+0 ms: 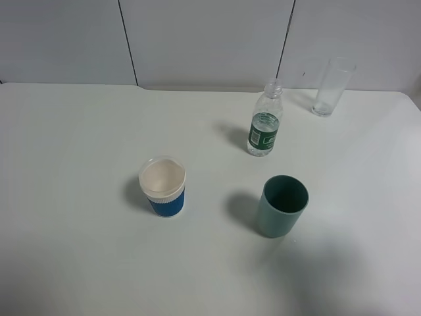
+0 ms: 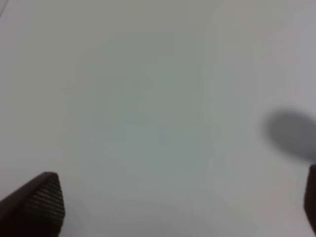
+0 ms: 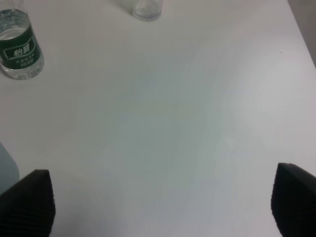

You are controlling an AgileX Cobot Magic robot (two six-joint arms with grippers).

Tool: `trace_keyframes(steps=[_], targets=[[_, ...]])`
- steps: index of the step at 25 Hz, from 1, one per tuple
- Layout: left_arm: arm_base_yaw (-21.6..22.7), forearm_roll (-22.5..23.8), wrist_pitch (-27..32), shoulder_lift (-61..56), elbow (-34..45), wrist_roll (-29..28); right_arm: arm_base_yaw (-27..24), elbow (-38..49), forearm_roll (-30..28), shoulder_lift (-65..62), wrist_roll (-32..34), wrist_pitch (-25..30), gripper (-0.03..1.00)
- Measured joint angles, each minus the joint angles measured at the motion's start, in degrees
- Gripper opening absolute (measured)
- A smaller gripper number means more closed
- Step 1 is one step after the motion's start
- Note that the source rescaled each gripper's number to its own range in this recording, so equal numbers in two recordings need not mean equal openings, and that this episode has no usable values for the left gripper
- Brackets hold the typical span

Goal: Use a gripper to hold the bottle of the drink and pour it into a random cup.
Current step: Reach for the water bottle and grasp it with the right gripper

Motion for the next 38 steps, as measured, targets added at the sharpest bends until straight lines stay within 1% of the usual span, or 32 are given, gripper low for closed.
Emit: trace_keyframes(steps=[38], targets=[[0.0,0.0,0.0,0.0,0.0,0.0,0.0,0.0,0.0,0.0,0.0,0.0,1.0]])
